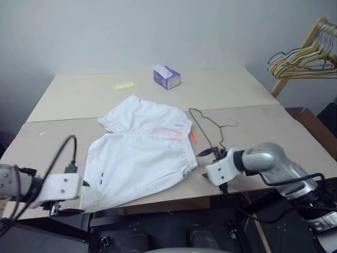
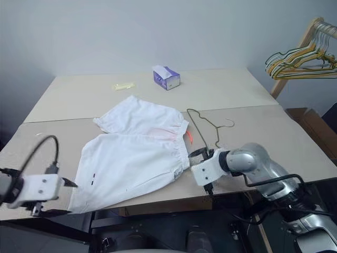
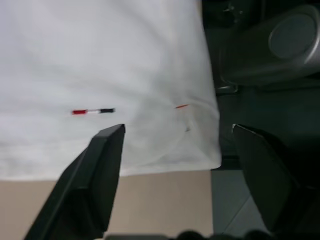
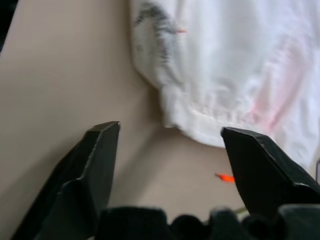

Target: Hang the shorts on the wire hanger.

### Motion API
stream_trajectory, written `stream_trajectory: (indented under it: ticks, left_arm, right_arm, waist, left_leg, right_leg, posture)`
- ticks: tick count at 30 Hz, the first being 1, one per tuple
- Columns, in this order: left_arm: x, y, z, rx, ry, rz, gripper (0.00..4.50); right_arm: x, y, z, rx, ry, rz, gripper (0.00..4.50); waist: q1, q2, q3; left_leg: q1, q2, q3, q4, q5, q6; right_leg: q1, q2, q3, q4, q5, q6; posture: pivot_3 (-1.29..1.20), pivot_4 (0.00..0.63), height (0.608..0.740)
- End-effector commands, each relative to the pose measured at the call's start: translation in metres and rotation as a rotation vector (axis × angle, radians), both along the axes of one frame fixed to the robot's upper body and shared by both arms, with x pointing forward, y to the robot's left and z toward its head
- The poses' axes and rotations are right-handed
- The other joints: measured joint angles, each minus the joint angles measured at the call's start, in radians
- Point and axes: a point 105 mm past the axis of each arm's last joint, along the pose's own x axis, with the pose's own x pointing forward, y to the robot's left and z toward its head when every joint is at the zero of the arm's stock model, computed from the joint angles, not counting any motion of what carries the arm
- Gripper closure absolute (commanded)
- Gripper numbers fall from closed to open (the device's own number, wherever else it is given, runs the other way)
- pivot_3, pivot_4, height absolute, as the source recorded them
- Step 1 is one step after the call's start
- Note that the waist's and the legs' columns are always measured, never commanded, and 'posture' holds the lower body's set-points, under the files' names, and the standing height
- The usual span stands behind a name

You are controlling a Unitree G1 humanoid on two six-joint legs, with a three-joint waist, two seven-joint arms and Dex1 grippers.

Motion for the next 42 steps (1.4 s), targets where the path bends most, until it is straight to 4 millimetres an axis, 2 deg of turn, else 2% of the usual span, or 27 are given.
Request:
stream_trajectory:
  ticks: [1,2,3,5,8,10,13,16,22,27,30,42]
  left_arm:
    - [0.021,-0.002,0.018,-0.088,-0.181,0.009,0.02]
    - [0.032,-0.005,0.021,-0.133,-0.246,0.037,0.02]
    - [0.045,-0.01,0.023,-0.198,-0.303,0.083,0.02]
    - [0.059,-0.018,0.026,-0.273,-0.361,0.119,0.02]
    - [0.075,-0.043,0.029,-0.407,-0.418,0.127,0.02]
    - [0.077,-0.052,0.031,-0.442,-0.417,0.117,0.02]
    - [0.076,-0.056,0.032,-0.444,-0.406,0.085,0.02]
    - [0.076,-0.059,0.034,-0.449,-0.405,0.066,0.02]
    - [0.076,-0.067,0.032,-0.445,-0.401,0.048,0.02]
    - [0.074,-0.071,0.031,-0.447,-0.398,0.035,0.02]
    - [0.072,-0.074,0.033,-0.464,-0.396,0.026,0.0]
    - [0.078,-0.079,0.031,-0.458,-0.399,0.005,0.0]
  right_arm:
    - [0.016,-0.008,0.037,0.187,0.031,-0.204,0.0]
    - [0.024,-0.01,0.043,0.24,0.045,-0.282,0.0]
    - [0.042,-0.016,0.049,0.323,0.057,-0.427,0.0]
    - [0.063,-0.024,0.054,0.424,0.092,-0.618,0.0]
    - [0.097,-0.037,0.045,0.566,0.214,-0.934,0.0]
    - [0.109,-0.035,0.039,0.619,0.276,-1.038,0.0]
    - [0.119,-0.033,0.027,0.617,0.308,-1.111,0.0]
    - [0.125,-0.032,0.006,0.607,0.384,-1.169,0.0]
    - [0.124,-0.022,-0.024,0.548,0.501,-1.167,0.0]
    - [0.123,-0.03,-0.044,0.497,0.528,-1.244,0.0]
    - [0.12,-0.032,-0.05,0.462,0.544,-1.249,0.5]
    - [0.112,-0.041,-0.065,0.434,0.578,-1.354,4.48]
  waist:
    - [0.001,0.0,0.0]
    - [0.003,0.0,0.0]
    - [0.004,0.0,0.0]
    - [0.002,0.0,-0.001]
    - [-0.001,0.0,-0.001]
    - [-0.001,-0.001,-0.001]
    - [-0.003,-0.001,-0.001]
    - [-0.005,0.0,-0.001]
    - [-0.005,0.0,-0.001]
    - [-0.005,0.0,-0.001]
    - [-0.005,0.0,-0.001]
    - [-0.003,-0.001,-0.002]
  left_leg:
    - [0.0,0.0,0.0,0.0,0.0,0.0]
    - [0.001,0.0,0.0,0.0,0.0,0.0]
    - [0.001,0.0,0.0,0.0,0.0,0.0]
    - [0.002,0.0,0.0,0.001,0.0,0.0]
    - [0.001,-0.001,0.0,0.001,0.0,0.0]
    - [-0.004,-0.001,-0.001,0.001,0.0,0.0]
    - [-0.006,-0.001,-0.002,0.0,0.0,-0.001]
    - [-0.007,-0.002,-0.002,-0.001,0.0,-0.001]
    - [-0.006,-0.002,-0.002,-0.001,0.0,-0.001]
    - [-0.004,-0.002,-0.002,-0.001,0.0,-0.001]
    - [-0.002,-0.002,-0.003,0.0,0.0,-0.001]
    - [-0.001,-0.002,-0.003,0.0,0.0,-0.001]
  right_leg:
    - [0.0,0.0,0.0,0.0,0.0,0.0]
    - [0.001,0.0,0.0,0.001,0.0,0.0]
    - [0.001,0.0,0.0,0.001,0.0,0.0]
    - [0.002,0.001,0.0,0.001,0.002,0.002]
    - [0.001,0.0,0.0,0.001,0.009,-0.004]
    - [-0.001,0.0,0.0,0.0,0.01,-0.004]
    - [-0.004,0.0,-0.001,0.0,0.01,-0.004]
    - [-0.004,0.0,-0.001,-0.001,0.01,-0.004]
    - [-0.004,-0.001,0.0,-0.001,0.01,-0.003]
    - [-0.002,0.0,0.0,0.0,0.011,-0.003]
    - [0.0,0.0,0.0,0.0,0.011,-0.003]
    - [0.001,0.0,0.0,0.0,0.011,-0.003]
  posture:
    - [0.03,0.0,0.74]
    - [0.04,0.0,0.74]
    - [0.04,0.0,0.74]
    - [0.04,0.0,0.74]
    - [0.03,0.0,0.74]
    - [0.03,0.0,0.74]
    - [0.03,0.0,0.74]
    - [0.04,0.0,0.74]
    - [0.06,0.0,0.74]
    - [0.07,0.0,0.74]
    - [0.07,0.0,0.74]
    - [0.04,0.0,0.74]
